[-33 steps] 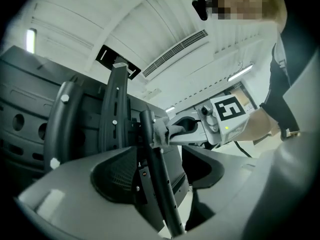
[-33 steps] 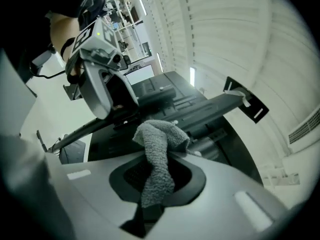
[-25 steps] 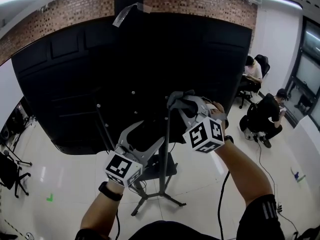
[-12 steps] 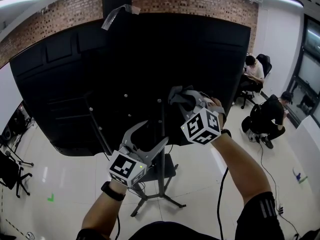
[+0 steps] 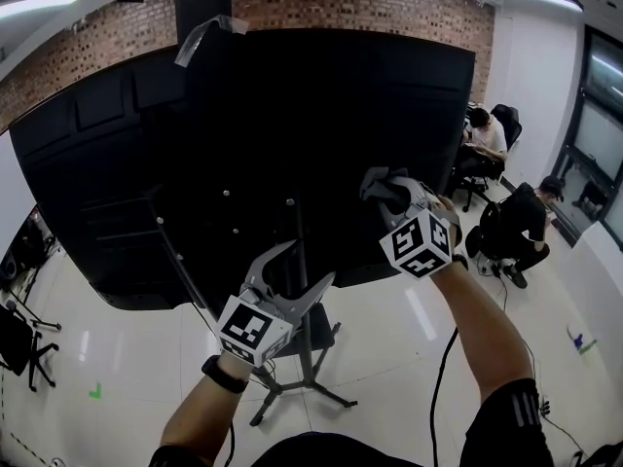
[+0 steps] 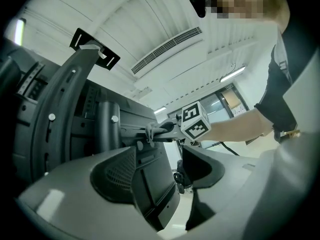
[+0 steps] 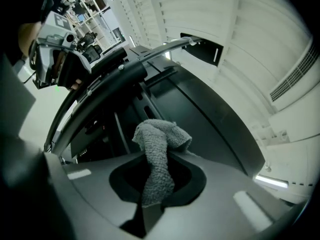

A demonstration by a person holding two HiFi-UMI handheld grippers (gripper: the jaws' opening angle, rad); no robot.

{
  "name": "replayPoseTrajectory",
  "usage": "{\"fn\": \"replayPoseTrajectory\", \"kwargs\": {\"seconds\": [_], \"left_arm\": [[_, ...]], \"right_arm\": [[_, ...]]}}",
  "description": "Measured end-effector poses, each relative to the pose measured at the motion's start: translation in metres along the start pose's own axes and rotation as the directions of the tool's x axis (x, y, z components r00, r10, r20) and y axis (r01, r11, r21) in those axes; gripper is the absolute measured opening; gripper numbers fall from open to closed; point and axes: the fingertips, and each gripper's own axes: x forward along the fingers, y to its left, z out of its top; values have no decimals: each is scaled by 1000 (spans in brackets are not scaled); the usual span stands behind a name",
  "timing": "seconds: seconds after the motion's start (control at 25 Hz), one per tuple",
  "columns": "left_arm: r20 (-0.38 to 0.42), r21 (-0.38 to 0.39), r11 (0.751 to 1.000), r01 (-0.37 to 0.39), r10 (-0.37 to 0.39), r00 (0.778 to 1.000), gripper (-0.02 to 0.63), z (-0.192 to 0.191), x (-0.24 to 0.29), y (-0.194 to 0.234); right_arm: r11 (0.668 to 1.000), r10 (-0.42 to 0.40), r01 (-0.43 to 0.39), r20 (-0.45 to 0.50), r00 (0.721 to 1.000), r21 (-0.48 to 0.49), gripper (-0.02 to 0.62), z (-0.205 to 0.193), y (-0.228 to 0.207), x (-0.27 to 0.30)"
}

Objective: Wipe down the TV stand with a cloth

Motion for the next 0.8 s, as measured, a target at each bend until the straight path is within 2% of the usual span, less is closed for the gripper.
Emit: {"fn": "replayPoseTrajectory", "kwargs": {"seconds": [0.2,0.36,0.56,0.8], "left_arm": [[-5,-1,1000,16,-16,1000,313,-2,7,-9],[-7,6,1000,19,-19,1000,313,-1,5,-12],[-8,12,1000,-5,5,1000,313,5,-7,-9],[-31,16,998,-60,61,998,313,-7,-26,2]], "right_arm": [[998,-27,30,-42,999,53,40,-24,-16,-6],[998,-17,17,-1,1000,56,40,-9,-9,-14],[996,82,-86,93,992,36,40,35,36,-10],[984,177,-180,140,974,11,40,69,82,12]]}}
